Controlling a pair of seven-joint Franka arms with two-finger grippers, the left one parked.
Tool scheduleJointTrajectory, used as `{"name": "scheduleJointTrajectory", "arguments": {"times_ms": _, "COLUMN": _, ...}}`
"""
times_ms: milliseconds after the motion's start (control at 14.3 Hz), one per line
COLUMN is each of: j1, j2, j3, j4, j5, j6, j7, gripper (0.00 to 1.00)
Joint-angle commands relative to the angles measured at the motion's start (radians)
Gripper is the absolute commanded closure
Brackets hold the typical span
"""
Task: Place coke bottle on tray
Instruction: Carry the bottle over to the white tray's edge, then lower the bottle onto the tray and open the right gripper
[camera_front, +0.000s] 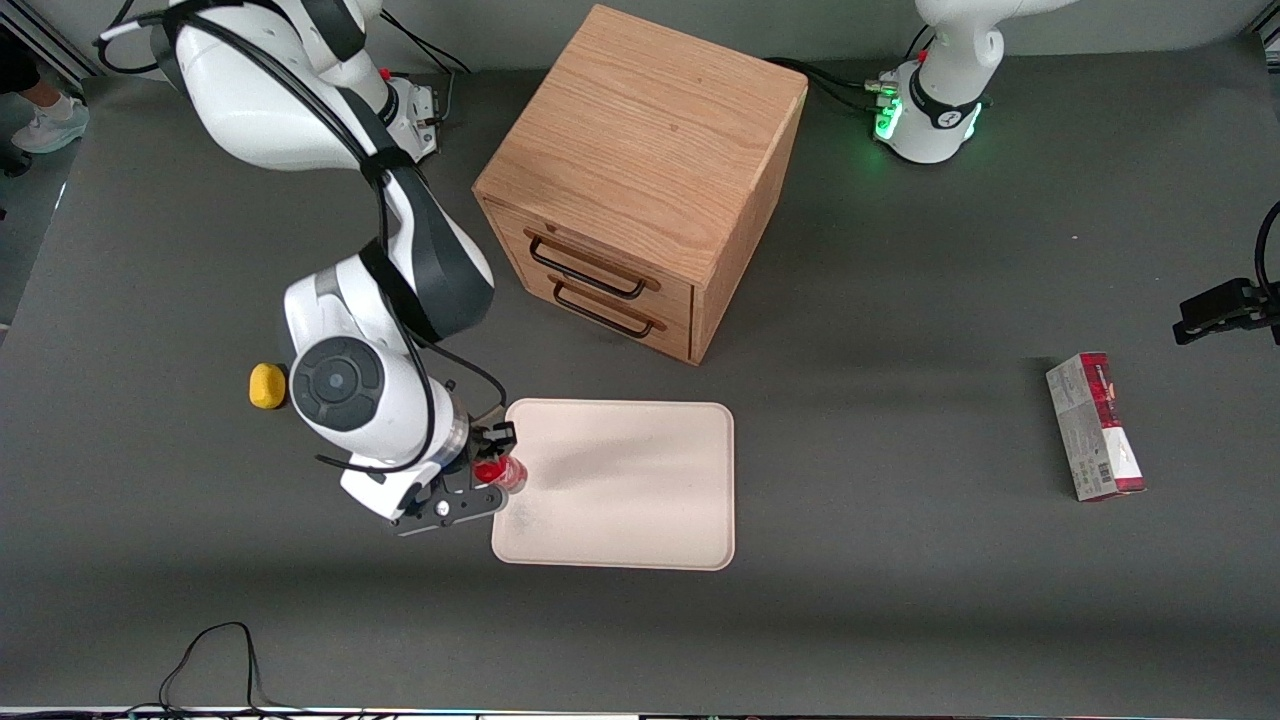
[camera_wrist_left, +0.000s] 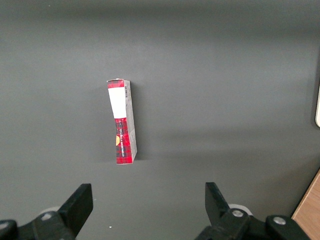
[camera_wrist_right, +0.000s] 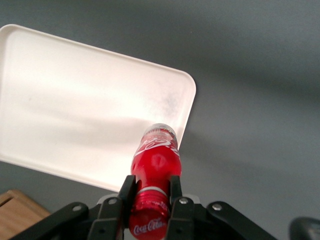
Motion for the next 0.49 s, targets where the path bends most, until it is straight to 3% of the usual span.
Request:
{"name": "scheduleJointTrajectory", "arguments": {"times_ms": 0, "j1": -0.008, "j2": 0.066, "j3": -0.001, "j4": 0.043, "j5": -0.008, "j6": 0.049, "j7": 0.015, "gripper": 1.0}}
{"name": "scheduleJointTrajectory", "arguments": {"times_ms": 420, "j1": -0.011, "j2": 0.134, "j3": -0.001, "j4": 0.041, "j5": -0.009, "j6": 0.135, "j7": 0.016, "gripper": 1.0}}
